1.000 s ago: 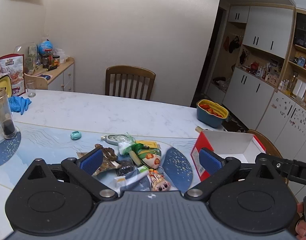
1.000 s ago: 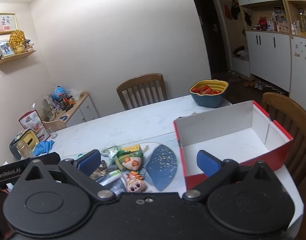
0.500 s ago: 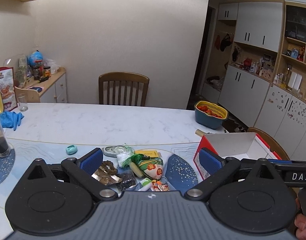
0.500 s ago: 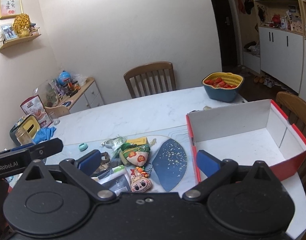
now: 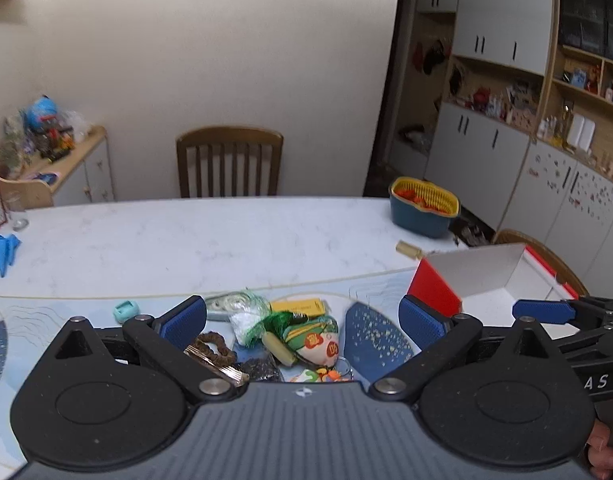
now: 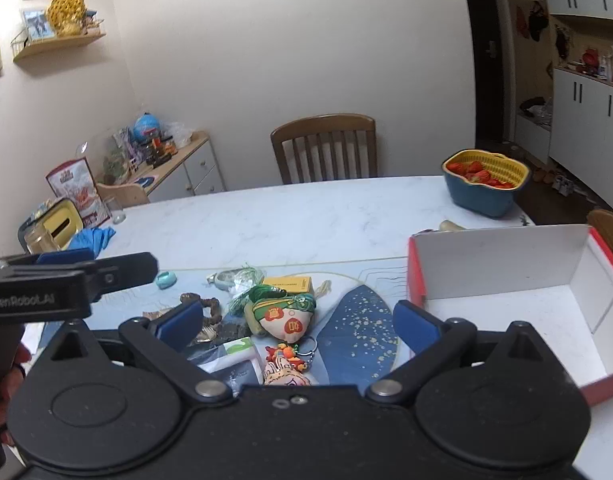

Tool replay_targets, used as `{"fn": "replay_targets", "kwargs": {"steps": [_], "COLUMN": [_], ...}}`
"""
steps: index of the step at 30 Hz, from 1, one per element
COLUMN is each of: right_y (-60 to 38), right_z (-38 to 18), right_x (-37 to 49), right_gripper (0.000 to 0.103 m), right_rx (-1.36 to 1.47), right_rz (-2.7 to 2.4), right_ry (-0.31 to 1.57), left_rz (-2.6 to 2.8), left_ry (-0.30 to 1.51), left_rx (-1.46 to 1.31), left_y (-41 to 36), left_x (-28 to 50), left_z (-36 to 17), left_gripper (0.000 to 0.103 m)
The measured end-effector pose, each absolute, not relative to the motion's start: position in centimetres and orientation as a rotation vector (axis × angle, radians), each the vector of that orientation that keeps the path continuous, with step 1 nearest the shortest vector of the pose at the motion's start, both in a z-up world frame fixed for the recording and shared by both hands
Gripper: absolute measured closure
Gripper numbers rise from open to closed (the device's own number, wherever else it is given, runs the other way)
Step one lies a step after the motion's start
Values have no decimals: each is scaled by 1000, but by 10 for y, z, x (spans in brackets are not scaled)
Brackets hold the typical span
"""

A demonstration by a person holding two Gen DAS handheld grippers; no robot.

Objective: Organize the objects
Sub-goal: 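Move both tools toward the pile of items on the blue placemat, then grasp the white-blue tissue pack with the left tool while the right tool grasps the plush bunny keychain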

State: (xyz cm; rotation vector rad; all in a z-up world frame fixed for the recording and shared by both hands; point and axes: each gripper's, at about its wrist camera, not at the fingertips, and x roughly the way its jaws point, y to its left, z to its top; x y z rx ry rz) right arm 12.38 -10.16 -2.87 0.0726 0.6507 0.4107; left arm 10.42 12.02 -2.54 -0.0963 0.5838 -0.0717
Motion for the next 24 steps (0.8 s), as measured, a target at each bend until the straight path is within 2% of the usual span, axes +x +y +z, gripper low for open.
{"fn": "replay_targets", "kwargs": {"steps": [11, 20, 24], "right_y": [-80, -78, -73], "right_z": [-73, -108, -114], "right_x": [155, 176, 187], "right_gripper": [8, 21, 22], "right_rx": [9, 0, -7], "right_rz": [439, 457, 469], "right_ry": [765, 873, 902], "left_rz": [-116, -175, -212], "left_ry": [714, 777, 803], "left_rx": [-97, -83, -55], "left_y": [139, 145, 142], "left_x": [138, 144, 146], "left_z": [-76, -111, -125], "left_gripper": [0, 1, 1]}}
